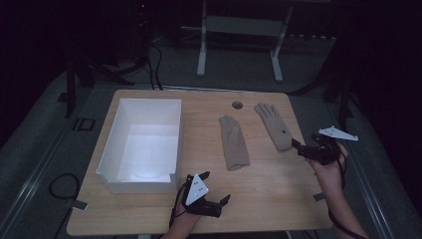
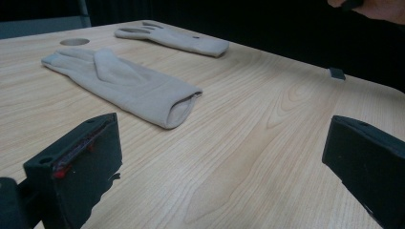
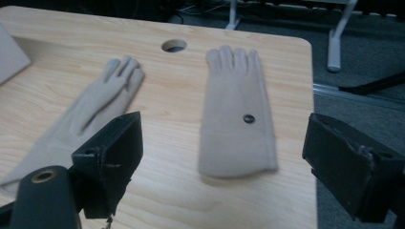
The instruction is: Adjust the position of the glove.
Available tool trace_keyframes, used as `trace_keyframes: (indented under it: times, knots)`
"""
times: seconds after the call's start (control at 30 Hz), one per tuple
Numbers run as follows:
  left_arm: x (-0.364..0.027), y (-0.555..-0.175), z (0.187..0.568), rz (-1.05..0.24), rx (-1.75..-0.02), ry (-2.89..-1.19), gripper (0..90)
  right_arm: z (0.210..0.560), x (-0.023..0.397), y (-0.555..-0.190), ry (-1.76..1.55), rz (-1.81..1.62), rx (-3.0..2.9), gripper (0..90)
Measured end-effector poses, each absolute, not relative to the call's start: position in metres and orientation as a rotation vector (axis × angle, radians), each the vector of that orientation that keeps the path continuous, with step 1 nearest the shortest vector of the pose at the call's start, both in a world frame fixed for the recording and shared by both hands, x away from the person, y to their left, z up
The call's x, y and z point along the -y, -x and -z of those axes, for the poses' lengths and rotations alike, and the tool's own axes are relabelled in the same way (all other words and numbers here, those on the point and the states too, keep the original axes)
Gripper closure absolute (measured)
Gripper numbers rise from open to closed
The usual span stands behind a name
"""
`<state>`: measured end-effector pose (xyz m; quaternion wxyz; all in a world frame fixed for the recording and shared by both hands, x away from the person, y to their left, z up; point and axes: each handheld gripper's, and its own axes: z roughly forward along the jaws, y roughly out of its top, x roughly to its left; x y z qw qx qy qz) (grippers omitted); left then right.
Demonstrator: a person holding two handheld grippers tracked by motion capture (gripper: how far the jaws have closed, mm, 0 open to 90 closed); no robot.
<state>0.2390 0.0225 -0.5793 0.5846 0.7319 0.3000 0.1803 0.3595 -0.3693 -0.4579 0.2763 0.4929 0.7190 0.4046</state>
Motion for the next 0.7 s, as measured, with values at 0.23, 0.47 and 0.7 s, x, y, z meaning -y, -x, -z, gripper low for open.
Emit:
trace_keyframes:
  times: [0.23,0.47,0.7]
  knots:
    - [-0.022,-0.239,0.579,-0.418,-0.696,-1.708,0.2,0.449,0.354,-0.369,-1.297,-1.096,-1.962,13.3]
    - [-0.022,-0.239,0.579,-0.418,-0.692,-1.709,0.2,0.444,0.334,-0.379,-1.26,-1.103,-2.004,13.6]
    - [-0.022,-0.239,0.579,-0.417,-0.685,-1.71,0.2,0.443,0.312,-0.389,-1.237,-1.1,-2.034,14.4]
